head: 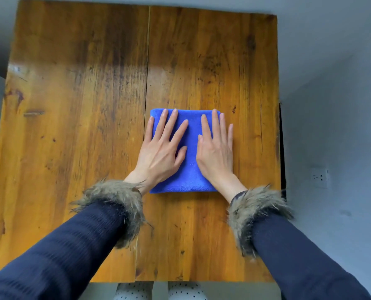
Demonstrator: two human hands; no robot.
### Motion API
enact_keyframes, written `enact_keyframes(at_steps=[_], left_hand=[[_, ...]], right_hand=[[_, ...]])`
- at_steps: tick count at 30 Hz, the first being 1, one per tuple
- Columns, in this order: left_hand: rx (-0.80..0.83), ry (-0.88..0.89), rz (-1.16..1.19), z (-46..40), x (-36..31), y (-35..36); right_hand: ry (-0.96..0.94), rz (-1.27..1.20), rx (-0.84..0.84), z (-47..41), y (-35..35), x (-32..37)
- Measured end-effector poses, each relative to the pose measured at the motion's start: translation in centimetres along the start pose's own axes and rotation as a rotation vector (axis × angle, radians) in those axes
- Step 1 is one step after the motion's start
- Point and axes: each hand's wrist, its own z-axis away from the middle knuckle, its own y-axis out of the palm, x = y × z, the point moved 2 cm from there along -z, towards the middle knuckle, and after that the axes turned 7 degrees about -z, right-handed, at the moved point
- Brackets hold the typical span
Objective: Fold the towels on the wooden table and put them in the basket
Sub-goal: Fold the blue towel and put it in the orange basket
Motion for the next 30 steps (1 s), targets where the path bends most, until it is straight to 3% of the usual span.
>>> enact_keyframes(at_steps=[11,15,18,21,23,30], left_hand=[[0.05,-0.027,0.009,-0.3,0.2,1.3],[0.045,-0.049,0.16,0.3,0.3,0.0],[-0.082,-0.178,0.403,2.2,1.1,-1.3],[-0.142,-0.497,0.646,3.7,2.6,-2.1],[-0.049,-0.674,0.809,3.9,3.2,-2.1],[0.279,-0.809,1.111,3.4,4.1,-1.4]], right_hand=[[0.107,-0.03,0.084,0.1,0.7,-0.6],[0.118,-0.11,0.076,0.5,-0.3,-0.2],[0.241,-0.302,-0.082,1.6,-2.1,-0.3],[0.519,-0.491,-0.104,2.5,-3.1,-1.2],[0.69,-0.548,-0.04,2.4,-3.1,-1.6],[0.904,-0.728,0.158,0.8,-3.3,-2.6]])
